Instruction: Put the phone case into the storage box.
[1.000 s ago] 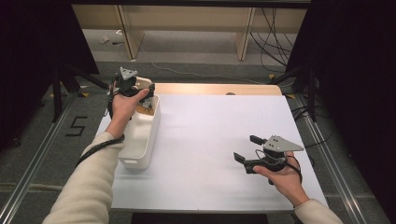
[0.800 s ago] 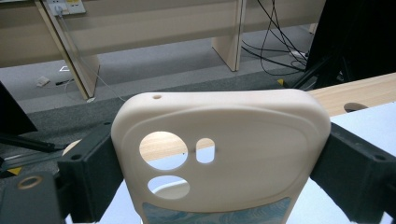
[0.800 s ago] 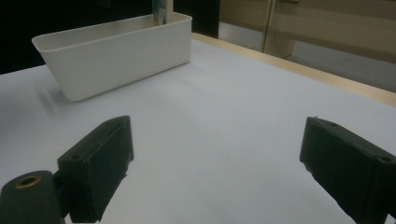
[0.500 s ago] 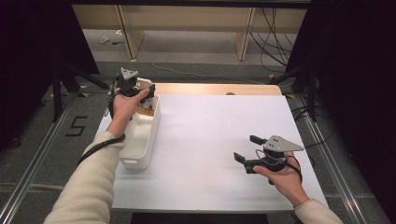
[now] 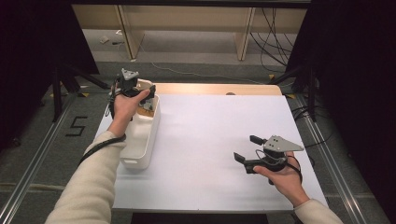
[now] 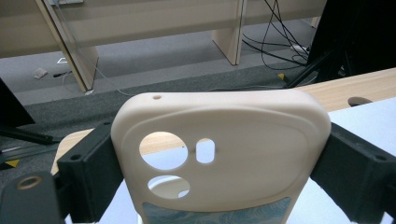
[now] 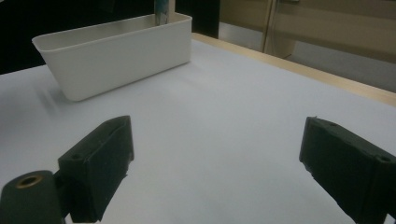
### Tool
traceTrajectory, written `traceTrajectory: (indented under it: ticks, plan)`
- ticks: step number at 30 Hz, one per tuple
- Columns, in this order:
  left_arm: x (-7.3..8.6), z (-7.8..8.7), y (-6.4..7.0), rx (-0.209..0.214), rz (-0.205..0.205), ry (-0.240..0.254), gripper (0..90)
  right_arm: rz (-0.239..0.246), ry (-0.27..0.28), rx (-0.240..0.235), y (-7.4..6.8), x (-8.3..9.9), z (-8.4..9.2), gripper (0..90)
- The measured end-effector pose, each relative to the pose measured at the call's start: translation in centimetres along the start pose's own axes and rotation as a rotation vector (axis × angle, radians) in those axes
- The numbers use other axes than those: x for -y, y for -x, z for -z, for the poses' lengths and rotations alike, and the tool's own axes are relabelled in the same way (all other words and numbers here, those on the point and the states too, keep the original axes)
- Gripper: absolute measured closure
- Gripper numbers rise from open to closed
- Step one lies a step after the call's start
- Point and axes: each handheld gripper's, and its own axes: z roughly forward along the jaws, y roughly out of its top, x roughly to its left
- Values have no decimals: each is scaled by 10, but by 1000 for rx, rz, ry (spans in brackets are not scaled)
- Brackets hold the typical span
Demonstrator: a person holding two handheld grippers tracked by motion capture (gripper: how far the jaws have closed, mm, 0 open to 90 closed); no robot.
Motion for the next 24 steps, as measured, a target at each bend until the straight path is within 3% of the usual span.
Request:
traceTrajectory:
  ticks: [24]
  plan:
    - [3,-7,-1,-2,12,-26,98,1,0,-3,0,0,0,109]
